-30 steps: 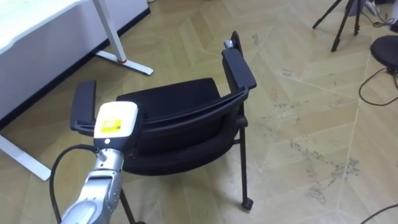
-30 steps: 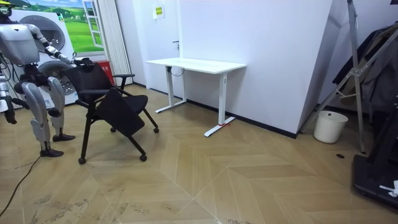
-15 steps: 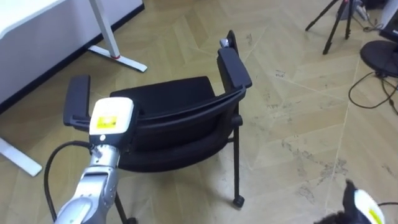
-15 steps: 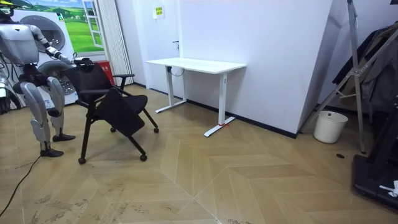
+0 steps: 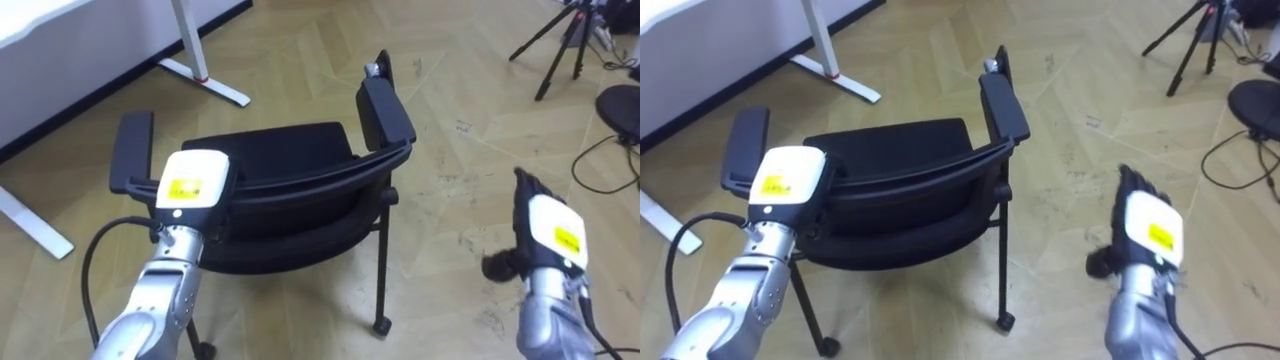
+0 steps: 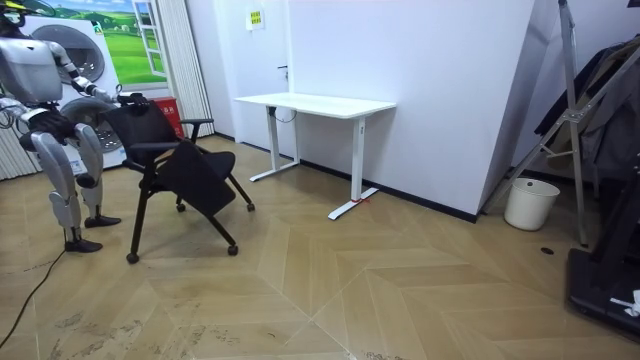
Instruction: Push chair
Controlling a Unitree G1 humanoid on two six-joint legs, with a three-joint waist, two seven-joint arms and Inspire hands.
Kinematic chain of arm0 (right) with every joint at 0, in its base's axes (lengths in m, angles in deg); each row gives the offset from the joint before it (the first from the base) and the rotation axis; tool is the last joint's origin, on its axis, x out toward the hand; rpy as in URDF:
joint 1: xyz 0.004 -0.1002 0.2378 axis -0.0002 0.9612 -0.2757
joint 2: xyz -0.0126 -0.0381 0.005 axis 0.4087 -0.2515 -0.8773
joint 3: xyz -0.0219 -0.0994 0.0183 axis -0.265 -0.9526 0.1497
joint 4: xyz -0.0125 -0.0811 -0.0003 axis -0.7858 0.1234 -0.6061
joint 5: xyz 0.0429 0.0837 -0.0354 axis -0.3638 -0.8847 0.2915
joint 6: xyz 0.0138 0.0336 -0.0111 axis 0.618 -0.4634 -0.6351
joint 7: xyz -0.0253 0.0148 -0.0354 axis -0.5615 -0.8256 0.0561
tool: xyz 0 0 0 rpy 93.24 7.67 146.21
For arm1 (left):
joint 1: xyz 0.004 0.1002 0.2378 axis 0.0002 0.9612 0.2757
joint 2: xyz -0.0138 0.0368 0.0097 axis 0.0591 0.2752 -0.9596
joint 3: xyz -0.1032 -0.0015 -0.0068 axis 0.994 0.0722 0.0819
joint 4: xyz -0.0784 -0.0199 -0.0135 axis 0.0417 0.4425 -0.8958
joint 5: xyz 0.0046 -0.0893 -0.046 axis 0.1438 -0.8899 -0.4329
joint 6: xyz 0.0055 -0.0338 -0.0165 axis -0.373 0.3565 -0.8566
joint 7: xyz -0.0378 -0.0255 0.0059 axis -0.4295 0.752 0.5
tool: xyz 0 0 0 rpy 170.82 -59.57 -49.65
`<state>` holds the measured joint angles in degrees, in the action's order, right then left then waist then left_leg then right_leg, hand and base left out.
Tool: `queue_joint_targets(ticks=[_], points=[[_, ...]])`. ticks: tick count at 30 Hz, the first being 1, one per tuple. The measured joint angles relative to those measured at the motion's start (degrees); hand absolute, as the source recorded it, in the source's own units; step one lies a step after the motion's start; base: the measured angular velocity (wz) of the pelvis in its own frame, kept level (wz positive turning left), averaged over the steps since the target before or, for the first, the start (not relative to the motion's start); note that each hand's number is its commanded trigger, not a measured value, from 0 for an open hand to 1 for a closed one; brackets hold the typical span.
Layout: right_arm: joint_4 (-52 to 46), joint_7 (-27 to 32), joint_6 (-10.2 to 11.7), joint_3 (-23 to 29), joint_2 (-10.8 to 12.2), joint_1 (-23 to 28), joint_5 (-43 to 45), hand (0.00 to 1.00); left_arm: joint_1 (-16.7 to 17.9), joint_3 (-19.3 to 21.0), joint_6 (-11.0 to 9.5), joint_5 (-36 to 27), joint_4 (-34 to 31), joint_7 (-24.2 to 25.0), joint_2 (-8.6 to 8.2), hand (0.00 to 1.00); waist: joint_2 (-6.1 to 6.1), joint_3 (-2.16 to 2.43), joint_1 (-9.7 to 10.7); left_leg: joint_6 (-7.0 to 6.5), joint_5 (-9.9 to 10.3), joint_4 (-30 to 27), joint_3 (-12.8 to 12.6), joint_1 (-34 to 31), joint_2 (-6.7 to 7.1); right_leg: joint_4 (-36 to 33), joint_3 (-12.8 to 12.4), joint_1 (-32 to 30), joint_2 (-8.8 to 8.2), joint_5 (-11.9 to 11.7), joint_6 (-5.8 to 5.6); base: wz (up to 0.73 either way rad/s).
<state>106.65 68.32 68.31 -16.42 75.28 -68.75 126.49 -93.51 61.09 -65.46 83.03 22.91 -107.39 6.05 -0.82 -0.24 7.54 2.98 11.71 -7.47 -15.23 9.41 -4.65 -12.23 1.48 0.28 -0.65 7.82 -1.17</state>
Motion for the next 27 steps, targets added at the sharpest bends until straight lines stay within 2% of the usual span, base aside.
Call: queue_joint_targets(ticks=[5, 13, 19, 27], points=[[-2.17, -0.05, -0.1, -1.52, -0.03, -1.69, 4.03, 0.0, -0.01, -0.13, -0.08, 0.0, -0.55, 0.35, 0.08, 1.0, -0.1, -0.06, -0.69, 0.0, 0.0, 0.0, 0.01, -0.21, 0.01, -0.01, -0.06, -0.38, 0.02, 0.0, 0.0, -0.01], [-3.24, -0.76, -0.14, -2.03, -0.23, -4.19, 4.3, 0.0, -0.05, -0.47, -0.81, -0.17, -0.66, 0.14, 0.32, 1.0, -0.16, -0.09, -1.73, 0.0, 0.0, 0.03, 0.01, -0.25, 0.0, -0.38, -0.03, -0.66, 0.02, 0.0, 0.0, 0.0], [-8.55, -3.28, 0.39, -6.31, -3.24, -4.38, 4.73, 0.0, -0.15, -0.66, -1.58, -0.34, -0.75, 0.4, 0.45, 1.0, -0.26, -0.13, -2.06, 0.0, 0.0, 0.06, 0.56, -0.25, -0.03, -0.37, 0.39, -0.48, -0.05, 0.0, 0.01, 0.03], [-11.79, -8.36, 0.67, -9.01, -4.68, -4.67, 11.1, 0.0, -1.73, -1.69, -2.52, -0.33, -0.76, 1.04, 0.87, 1.0, -1.01, -0.33, -3.15, 0.0, 0.0, 0.04, 1.34, -1.1, -0.04, -0.35, 0.94, -0.94, -0.15, 0.0, 0.01, 0.05]])
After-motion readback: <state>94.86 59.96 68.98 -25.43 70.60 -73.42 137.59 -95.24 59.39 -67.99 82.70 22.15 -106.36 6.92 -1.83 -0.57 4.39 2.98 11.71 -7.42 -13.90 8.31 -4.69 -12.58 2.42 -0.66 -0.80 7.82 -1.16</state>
